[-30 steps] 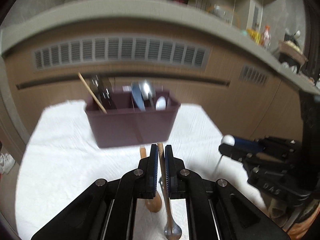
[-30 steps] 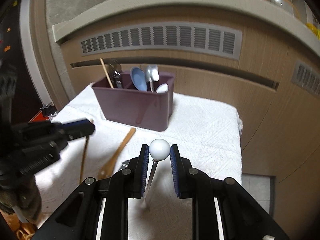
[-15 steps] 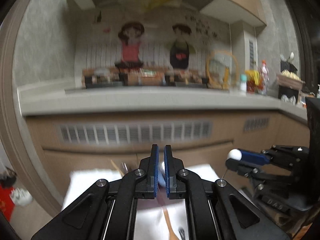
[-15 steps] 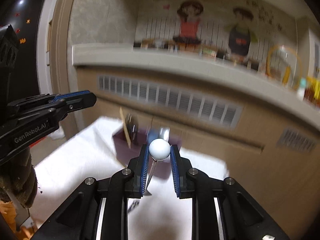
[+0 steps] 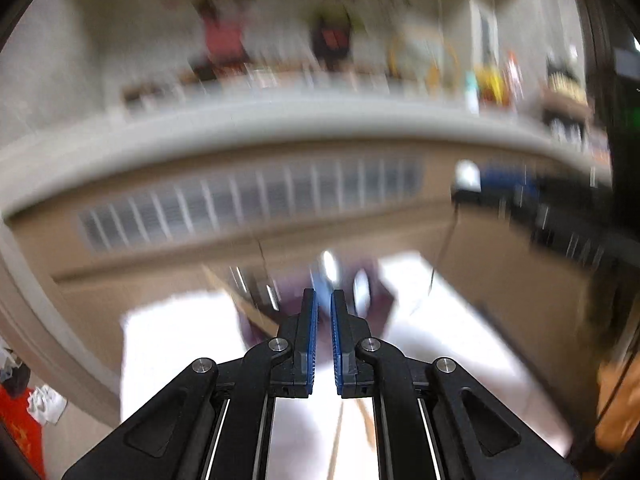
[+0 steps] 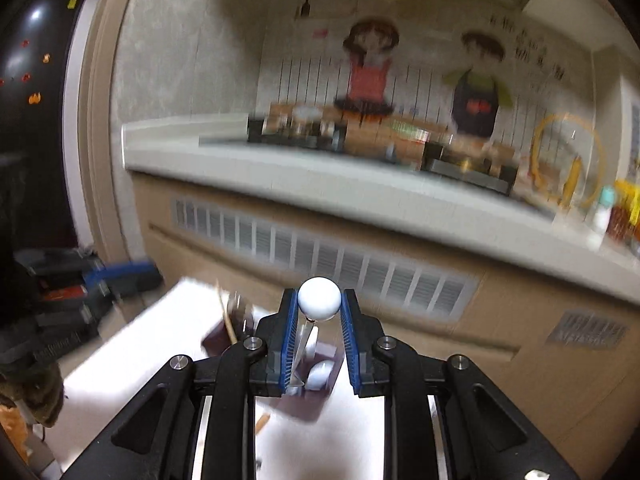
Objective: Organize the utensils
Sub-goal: 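Lift the white-knobbed spoon and wooden chopstick and carry both over the caddy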
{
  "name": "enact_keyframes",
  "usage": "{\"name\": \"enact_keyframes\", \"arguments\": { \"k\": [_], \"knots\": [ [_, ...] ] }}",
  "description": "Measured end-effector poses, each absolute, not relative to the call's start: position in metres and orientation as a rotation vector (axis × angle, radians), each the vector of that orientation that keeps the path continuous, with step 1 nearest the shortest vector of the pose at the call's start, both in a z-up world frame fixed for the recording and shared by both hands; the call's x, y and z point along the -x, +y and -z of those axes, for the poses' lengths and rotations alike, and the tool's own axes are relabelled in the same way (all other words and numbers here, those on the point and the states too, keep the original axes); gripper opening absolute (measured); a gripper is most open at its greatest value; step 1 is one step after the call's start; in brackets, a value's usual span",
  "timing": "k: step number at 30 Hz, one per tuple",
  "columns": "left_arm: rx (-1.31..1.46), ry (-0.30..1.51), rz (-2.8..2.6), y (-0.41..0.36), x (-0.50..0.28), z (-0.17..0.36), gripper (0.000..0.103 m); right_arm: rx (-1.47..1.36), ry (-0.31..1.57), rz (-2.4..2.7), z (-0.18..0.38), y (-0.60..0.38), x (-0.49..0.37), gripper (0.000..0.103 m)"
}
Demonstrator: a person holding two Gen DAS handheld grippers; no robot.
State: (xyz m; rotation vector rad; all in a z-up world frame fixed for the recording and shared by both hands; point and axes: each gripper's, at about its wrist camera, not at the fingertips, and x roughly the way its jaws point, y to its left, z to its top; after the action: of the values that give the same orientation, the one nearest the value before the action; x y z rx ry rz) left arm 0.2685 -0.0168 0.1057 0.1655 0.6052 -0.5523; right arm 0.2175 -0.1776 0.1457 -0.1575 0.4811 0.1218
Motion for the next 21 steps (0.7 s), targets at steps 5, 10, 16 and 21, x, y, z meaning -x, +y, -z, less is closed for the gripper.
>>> {"name": "enact_keyframes", "arguments": {
  "k": [5, 10, 16, 21],
  "knots": [
    [-0.246, 0.912, 0.609, -0.024, -0.271, -0.002, 0.012, 0.136, 0.644, -0.149, -0.078, -0.18, -0.216, 0.02],
    [-0.323, 1.032, 0.677, -0.029, -0.247, 0.042, 0.02, 0.113, 0.76, -0.181, -0.031, -0.183, -0.202, 0.02],
    [-0.399, 1.063, 0.602, -0.039, -0.245, 0.062, 0.027, 0.103, 0.795, -0.206, -0.013, -0.183, -0.185, 0.02],
    [-0.292, 1.1, 0.574, -0.044, -0.268, 0.064, 0.027, 0.1, 0.792, -0.216, -0.012, -0.182, -0.177, 0.02]
  ]
}}
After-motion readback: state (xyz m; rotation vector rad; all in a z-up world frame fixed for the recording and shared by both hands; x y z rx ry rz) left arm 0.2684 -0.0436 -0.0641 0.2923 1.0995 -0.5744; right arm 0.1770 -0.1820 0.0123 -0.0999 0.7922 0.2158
